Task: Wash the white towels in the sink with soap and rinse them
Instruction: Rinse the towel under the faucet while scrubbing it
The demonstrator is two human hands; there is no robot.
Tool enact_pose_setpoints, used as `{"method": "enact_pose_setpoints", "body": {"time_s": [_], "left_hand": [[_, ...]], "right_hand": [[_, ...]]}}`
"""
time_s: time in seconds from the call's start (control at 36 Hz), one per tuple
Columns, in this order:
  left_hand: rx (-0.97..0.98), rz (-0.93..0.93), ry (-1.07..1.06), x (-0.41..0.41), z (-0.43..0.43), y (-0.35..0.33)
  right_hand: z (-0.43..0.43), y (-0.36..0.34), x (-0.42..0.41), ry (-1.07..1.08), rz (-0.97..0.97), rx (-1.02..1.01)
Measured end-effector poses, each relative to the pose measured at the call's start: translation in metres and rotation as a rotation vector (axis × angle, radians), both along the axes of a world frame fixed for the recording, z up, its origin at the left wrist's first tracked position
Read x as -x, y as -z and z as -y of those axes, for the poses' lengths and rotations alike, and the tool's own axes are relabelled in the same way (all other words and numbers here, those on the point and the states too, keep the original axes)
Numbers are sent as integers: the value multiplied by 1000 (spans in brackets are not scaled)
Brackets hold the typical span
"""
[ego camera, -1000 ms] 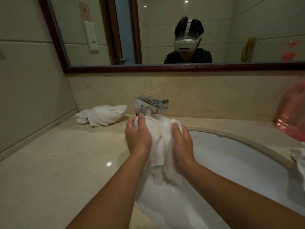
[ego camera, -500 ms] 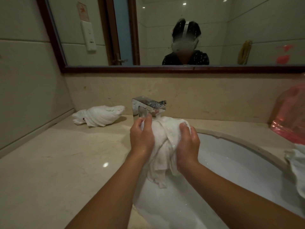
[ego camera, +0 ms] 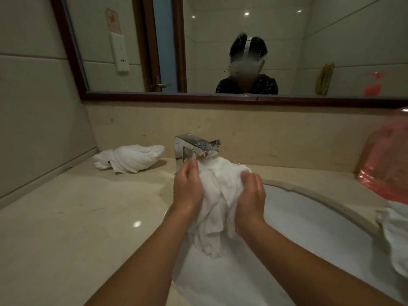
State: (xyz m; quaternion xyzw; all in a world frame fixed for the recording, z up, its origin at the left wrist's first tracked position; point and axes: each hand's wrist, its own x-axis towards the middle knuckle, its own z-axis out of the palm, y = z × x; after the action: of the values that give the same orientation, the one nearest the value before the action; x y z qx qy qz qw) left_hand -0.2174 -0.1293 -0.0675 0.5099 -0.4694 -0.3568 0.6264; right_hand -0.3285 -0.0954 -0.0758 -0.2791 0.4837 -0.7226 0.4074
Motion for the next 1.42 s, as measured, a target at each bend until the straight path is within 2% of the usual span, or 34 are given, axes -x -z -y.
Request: {"method": "enact_pose_setpoints", "body": {"time_s": [0.28, 0.69, 0.78, 0.92, 1.03, 1.08, 1.17, 1.25, 1.33, 1.42], "left_hand": [[-47, 28, -24, -4, 8, 4], [-180, -85, -49, -11, 20, 8], [-232, -221, -52, -12, 18, 5], [-311, -681, -13, -20, 17, 2], [-308, -779, 22, -25, 19, 9], [-304, -795, 69, -28, 25, 17], [-298, -781, 111, -28, 26, 18], [-247, -684, 163, -21, 17, 6], [-178, -467, 223, -12, 7, 2], [-112, -171, 133, -3, -6, -6]], "right_hand": [[1, 4, -4, -65, 9, -46], [6, 9, -1, -91, 105, -62], [7, 9, 1, -120, 67, -89], [12, 7, 4, -244, -113, -161], [14, 14, -3, -317, -286, -246], [22, 27, -5, -356, -304, -273], [27, 38, -9, -504, -214, -280], [24, 29, -14, -587, -125, -234], [31, 34, -14, -553, 1, -252], [31, 28, -10, -493, 95, -228]]}}
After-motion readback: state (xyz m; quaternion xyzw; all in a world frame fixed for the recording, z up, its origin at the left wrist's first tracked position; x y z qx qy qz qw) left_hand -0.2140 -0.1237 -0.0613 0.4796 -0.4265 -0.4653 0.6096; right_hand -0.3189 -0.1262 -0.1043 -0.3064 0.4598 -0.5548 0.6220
